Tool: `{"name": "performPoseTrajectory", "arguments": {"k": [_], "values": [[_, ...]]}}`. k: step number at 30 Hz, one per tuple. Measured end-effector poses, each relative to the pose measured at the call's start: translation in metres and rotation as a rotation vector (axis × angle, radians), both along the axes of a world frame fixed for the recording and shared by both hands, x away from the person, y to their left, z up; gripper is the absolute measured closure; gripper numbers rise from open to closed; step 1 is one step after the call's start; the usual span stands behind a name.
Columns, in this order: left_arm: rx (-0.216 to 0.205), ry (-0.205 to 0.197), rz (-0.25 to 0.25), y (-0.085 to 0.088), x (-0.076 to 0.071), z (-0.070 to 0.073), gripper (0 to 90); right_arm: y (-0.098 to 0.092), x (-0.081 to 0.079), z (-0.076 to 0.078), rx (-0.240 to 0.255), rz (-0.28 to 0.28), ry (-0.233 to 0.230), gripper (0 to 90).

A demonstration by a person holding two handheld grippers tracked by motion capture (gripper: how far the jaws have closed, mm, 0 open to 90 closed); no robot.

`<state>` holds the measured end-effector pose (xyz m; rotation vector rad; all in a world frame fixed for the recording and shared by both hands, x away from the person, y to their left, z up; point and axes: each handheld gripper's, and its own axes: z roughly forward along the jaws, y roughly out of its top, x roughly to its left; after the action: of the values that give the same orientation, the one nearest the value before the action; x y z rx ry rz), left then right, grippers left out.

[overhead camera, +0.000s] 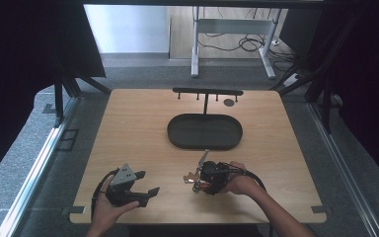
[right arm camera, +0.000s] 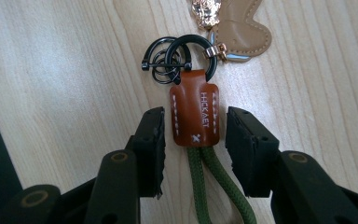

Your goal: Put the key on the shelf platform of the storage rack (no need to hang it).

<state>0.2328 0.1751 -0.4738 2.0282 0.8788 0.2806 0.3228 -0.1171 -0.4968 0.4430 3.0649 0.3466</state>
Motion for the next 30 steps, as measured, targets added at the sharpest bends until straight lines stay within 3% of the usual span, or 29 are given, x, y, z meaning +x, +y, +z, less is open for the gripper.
{"name": "performPoseTrajectory", "arguments": {"k": [14, 30], "values": [[-0.006, -0.003, 0.007, 0.0031, 0.0001, 0.0010, 23.4, 0.0102, 0.0011, -0.0045, -0.033, 0.023, 0.001, 62.1], [-0.005, -0.007, 0.008, 0.0034, -0.0007, 0.0022, 23.4, 0.0072, 0.0030, -0.0046, -0.012, 0.028, 0.016, 66.5]]}}
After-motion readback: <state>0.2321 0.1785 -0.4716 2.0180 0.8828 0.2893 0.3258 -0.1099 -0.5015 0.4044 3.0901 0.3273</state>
